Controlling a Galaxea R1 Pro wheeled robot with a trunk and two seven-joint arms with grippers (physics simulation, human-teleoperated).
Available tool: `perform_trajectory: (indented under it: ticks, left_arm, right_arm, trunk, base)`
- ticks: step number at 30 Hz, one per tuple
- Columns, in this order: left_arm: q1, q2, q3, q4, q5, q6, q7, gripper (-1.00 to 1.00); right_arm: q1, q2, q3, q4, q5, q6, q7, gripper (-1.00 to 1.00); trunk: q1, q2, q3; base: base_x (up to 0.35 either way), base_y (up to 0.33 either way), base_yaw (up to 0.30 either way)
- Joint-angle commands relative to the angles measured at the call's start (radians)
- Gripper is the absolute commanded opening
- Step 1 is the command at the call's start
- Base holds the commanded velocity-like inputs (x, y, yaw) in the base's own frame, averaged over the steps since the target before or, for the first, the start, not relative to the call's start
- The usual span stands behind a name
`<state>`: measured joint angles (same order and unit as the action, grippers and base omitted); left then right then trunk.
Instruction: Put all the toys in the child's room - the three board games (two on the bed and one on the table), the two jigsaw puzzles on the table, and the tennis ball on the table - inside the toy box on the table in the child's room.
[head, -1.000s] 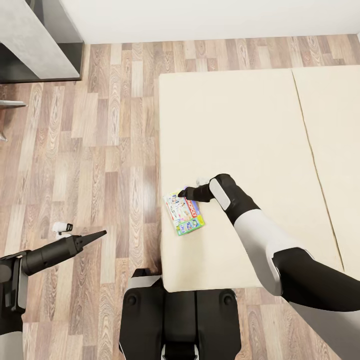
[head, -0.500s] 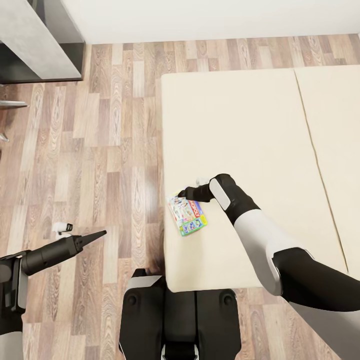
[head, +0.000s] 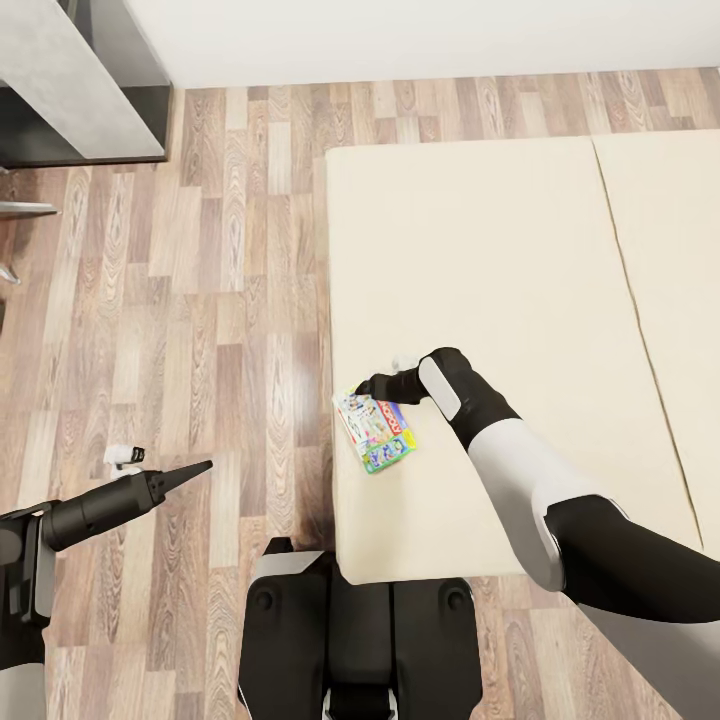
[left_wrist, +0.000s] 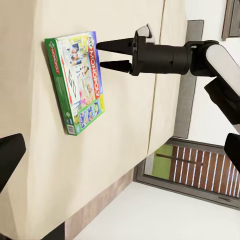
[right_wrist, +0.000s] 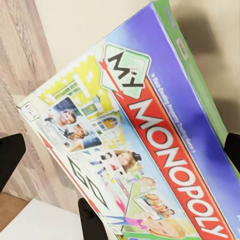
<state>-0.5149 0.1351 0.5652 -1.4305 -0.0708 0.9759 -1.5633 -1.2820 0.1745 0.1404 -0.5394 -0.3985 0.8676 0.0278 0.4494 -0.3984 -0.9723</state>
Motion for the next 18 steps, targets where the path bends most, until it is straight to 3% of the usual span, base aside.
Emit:
perform_trajectory:
  ticks: [1,18]
  left_arm:
    - [0.0,0.0,0.001,-0.001,-0.007,0.01,-0.008,1.0]
    - [0.0,0.0,0.002,-0.001,-0.007,0.01,-0.008,1.0]
  right_arm:
    - [0.0,0.0,0.001,-0.001,0.004,0.004,0.003,1.0]
    - [0.0,0.0,0.001,-0.001,0.004,0.004,0.003,1.0]
  trunk:
    - [0.001,-0.002,-0.001]
    - [0.001,-0.002,-0.001]
  base:
    - [0.0,0.013,0.0]
    - [0.0,0.025,0.0]
